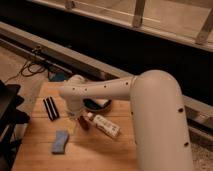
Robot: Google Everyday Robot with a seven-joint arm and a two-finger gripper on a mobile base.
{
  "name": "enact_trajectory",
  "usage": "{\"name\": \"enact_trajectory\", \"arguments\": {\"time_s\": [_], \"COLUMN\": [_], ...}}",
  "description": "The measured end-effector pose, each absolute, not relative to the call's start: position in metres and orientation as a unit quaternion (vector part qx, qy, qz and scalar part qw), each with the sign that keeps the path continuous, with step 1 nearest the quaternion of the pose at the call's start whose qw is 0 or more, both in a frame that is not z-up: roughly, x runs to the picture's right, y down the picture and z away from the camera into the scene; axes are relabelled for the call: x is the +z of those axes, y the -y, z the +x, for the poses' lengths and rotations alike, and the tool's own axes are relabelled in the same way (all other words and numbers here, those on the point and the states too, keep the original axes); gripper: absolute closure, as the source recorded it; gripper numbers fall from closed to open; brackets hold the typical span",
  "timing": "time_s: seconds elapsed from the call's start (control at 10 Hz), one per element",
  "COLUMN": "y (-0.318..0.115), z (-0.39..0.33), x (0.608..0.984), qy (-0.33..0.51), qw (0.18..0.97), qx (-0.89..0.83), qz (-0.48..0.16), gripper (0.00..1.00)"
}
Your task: Place the pepper on the white sponge
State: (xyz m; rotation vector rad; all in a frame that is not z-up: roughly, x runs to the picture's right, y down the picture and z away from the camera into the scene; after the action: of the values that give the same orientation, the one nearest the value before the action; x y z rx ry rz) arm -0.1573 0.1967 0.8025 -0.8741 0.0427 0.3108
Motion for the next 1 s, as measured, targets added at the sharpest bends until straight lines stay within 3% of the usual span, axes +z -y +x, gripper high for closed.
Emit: {"name": "enact_trajectory", "arguments": {"time_s": [1.0], "y": [-0.214], "z": [-0.127], "x": [0.833], "qy": [-0.038], "qw": [0.888], "qx": [0.176], "qz": [-0.424], "gripper": [0.20]}}
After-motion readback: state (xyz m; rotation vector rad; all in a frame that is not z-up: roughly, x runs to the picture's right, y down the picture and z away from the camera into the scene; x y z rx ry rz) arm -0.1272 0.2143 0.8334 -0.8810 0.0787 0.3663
